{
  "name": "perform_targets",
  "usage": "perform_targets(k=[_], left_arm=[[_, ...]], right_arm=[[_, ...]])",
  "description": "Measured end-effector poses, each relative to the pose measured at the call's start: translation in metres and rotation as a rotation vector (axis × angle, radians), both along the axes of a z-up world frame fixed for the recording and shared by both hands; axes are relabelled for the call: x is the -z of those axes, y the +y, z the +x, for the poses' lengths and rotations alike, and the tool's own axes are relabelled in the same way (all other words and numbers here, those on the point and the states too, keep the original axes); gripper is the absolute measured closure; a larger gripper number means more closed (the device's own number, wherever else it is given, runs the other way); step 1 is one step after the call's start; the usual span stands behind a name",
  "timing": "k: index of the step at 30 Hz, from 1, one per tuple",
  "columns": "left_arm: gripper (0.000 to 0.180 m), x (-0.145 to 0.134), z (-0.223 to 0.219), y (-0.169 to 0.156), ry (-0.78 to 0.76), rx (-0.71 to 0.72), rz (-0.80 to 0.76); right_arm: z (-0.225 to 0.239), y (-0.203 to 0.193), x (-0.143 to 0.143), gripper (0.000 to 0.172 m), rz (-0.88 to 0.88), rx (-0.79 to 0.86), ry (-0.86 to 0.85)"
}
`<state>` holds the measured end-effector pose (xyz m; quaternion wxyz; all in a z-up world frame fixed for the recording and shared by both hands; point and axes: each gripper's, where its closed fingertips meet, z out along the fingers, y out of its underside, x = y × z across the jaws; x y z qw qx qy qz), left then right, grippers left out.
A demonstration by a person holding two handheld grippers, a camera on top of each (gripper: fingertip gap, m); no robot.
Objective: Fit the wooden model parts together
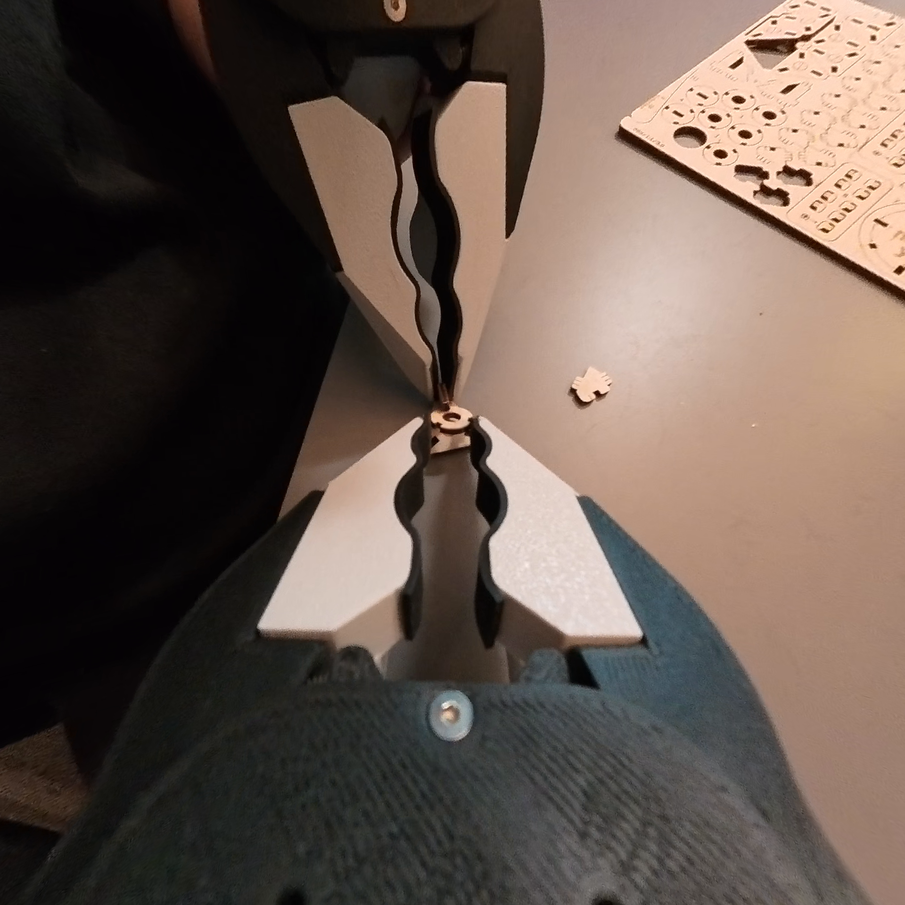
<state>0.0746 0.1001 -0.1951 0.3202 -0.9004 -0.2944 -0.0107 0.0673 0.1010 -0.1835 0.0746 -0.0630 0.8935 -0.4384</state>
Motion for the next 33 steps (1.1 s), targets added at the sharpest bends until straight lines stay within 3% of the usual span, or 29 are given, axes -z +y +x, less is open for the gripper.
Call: perform_targets(k=[18,33], left_arm=[[0.179,-0.0003,0.0003,-0.0002,-0.015,0.018,0.031],[0.179,0.0000,0.0008,-0.0002,0.003,0.085,0.023]], right_arm=[[-0.0011,0.0034,0.0027,0.154,0.009,-0.014,0.041],[0.0011,0.0001,0.0027,0.151,0.015,-0.182,0.012]])
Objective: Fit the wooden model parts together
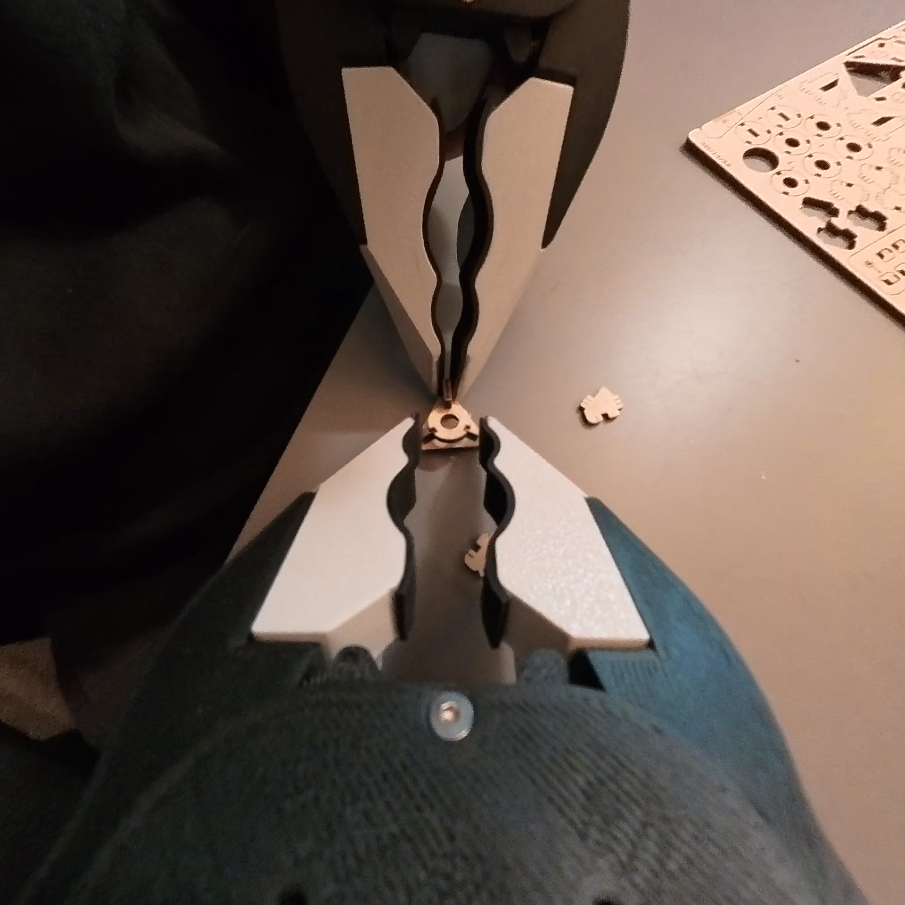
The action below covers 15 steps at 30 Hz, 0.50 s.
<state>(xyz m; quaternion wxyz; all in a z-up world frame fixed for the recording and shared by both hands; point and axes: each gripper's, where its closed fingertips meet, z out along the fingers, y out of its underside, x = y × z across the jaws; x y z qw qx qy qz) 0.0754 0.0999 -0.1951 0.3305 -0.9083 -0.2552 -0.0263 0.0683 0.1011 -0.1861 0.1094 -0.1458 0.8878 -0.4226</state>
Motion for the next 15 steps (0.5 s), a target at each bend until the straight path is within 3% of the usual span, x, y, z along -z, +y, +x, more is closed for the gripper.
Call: perform_targets(k=[15], left_arm=[[0.179,0.0000,0.0003,0.0003,-0.019,-0.006,0.016]], right_arm=[[0.0015,-0.0007,0.0047,0.156,0.013,-0.004,0.043]])
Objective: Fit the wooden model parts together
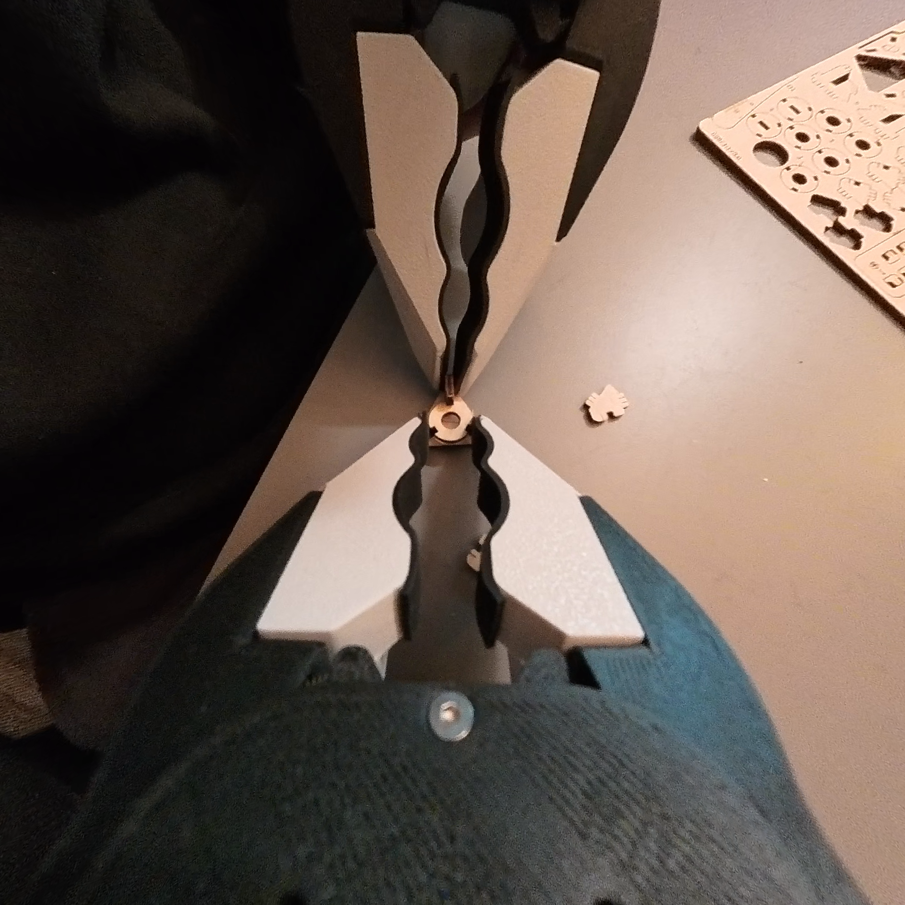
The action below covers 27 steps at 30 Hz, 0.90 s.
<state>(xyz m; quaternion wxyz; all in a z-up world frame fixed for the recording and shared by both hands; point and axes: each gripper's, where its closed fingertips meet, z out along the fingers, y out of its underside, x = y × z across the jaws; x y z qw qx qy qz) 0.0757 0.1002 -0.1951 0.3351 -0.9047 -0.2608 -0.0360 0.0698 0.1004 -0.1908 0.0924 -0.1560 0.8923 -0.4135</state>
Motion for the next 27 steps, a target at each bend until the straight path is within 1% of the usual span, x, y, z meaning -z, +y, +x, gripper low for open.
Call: perform_targets(k=[11,15,20,27], left_arm=[[0.179,0.0000,-0.0002,0.0007,-0.006,-0.018,0.005],[0.180,-0.0001,-0.0006,0.0009,-0.009,-0.025,-0.009],[0.180,-0.0004,-0.0007,0.0012,-0.037,-0.033,0.031],[0.180,-0.0003,-0.0009,0.0013,-0.040,-0.031,0.028]], right_arm=[[-0.0004,-0.0003,0.0012,0.156,0.004,0.010,0.010],[-0.0008,-0.0008,0.0006,0.156,0.008,0.009,-0.011],[-0.0013,0.0005,0.0009,0.156,0.011,0.006,-0.011],[-0.0009,0.0004,0.0015,0.156,0.052,-0.024,0.002]])
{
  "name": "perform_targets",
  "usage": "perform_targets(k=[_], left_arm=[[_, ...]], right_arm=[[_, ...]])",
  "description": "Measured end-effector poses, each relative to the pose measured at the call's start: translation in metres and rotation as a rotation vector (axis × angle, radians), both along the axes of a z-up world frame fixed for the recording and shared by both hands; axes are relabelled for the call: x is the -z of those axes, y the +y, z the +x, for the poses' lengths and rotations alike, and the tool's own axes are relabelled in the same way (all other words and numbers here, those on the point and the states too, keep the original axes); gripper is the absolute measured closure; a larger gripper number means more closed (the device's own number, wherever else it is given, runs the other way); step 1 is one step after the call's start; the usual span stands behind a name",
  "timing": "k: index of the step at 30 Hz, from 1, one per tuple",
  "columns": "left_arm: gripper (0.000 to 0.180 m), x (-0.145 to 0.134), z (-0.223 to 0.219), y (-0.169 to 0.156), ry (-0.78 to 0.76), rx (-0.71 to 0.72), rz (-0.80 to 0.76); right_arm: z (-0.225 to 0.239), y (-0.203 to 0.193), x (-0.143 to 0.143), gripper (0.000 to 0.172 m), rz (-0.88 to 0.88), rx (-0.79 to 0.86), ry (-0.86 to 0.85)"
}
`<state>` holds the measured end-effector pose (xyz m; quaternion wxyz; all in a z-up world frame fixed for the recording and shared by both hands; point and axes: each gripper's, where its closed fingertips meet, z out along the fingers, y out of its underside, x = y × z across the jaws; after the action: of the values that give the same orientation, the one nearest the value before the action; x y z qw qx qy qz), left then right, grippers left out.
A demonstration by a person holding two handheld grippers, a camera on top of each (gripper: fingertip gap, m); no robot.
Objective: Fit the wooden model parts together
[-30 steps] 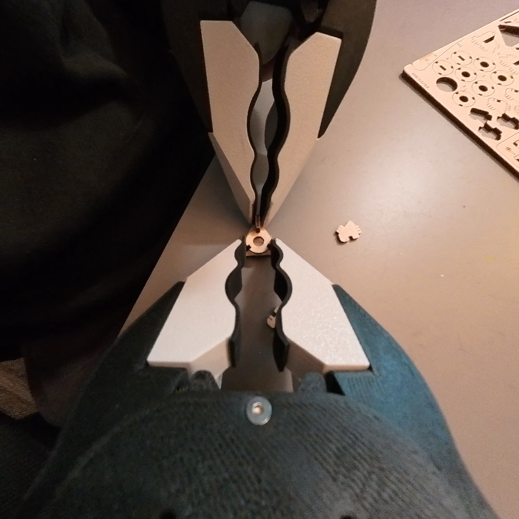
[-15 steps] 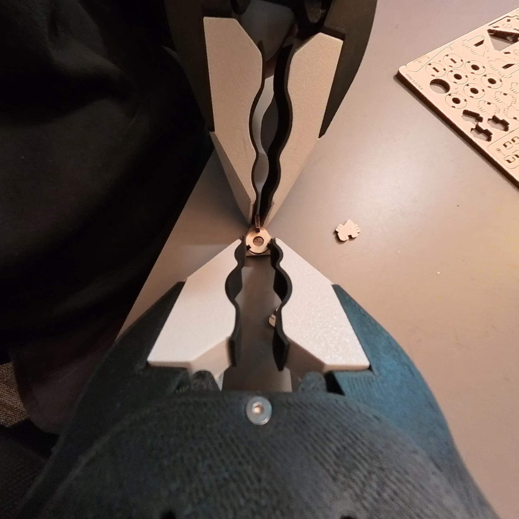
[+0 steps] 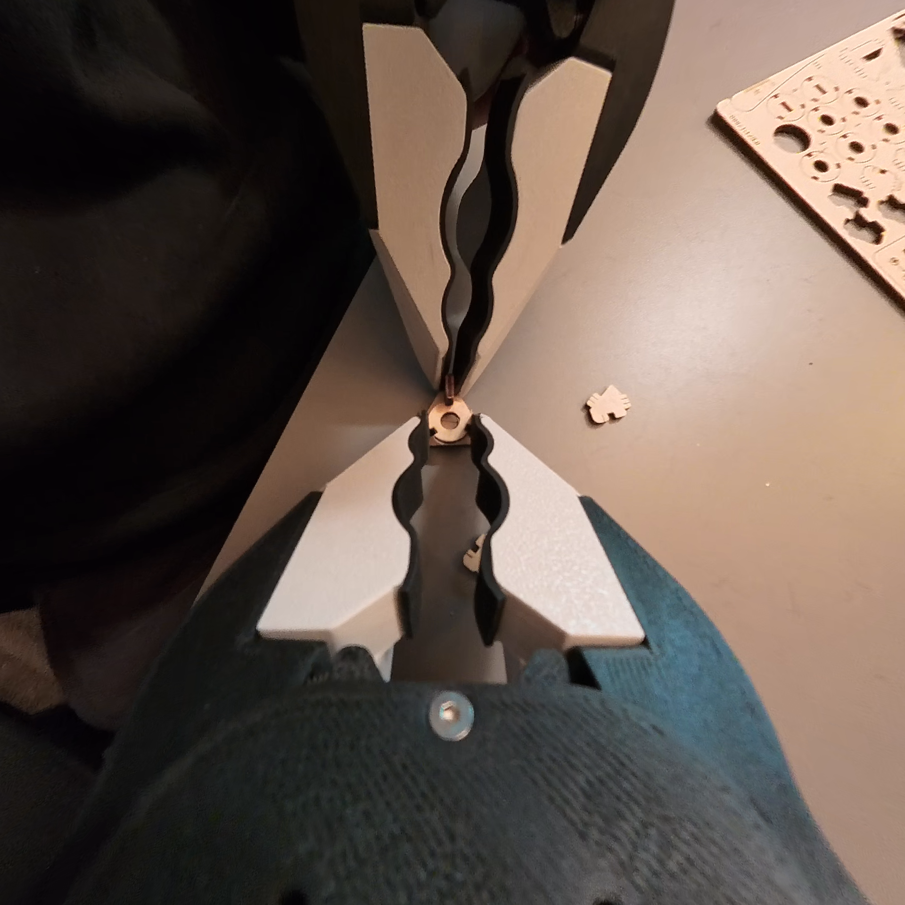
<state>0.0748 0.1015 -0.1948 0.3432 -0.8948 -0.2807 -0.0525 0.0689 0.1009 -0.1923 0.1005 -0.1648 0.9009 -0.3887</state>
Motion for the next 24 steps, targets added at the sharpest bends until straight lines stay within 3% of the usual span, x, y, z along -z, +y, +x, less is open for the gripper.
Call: perform_targets(k=[9,17,20,24], left_arm=[[0.180,0.000,0.000,0.000,0.039,-0.010,-0.021],[0.179,0.000,0.000,-0.001,0.008,-0.005,-0.008],[0.179,0.000,0.000,-0.001,0.010,-0.017,-0.001],[0.179,0.000,0.000,-0.001,0.003,-0.016,-0.008]], right_arm=[[0.003,-0.003,-0.004,0.156,0.001,0.068,-0.148],[0.001,-0.005,-0.001,0.156,-0.016,0.115,-0.108],[-0.009,-0.001,-0.002,0.136,-0.052,0.147,-0.020],[-0.006,-0.002,-0.016,0.136,-0.116,0.135,-0.090]])
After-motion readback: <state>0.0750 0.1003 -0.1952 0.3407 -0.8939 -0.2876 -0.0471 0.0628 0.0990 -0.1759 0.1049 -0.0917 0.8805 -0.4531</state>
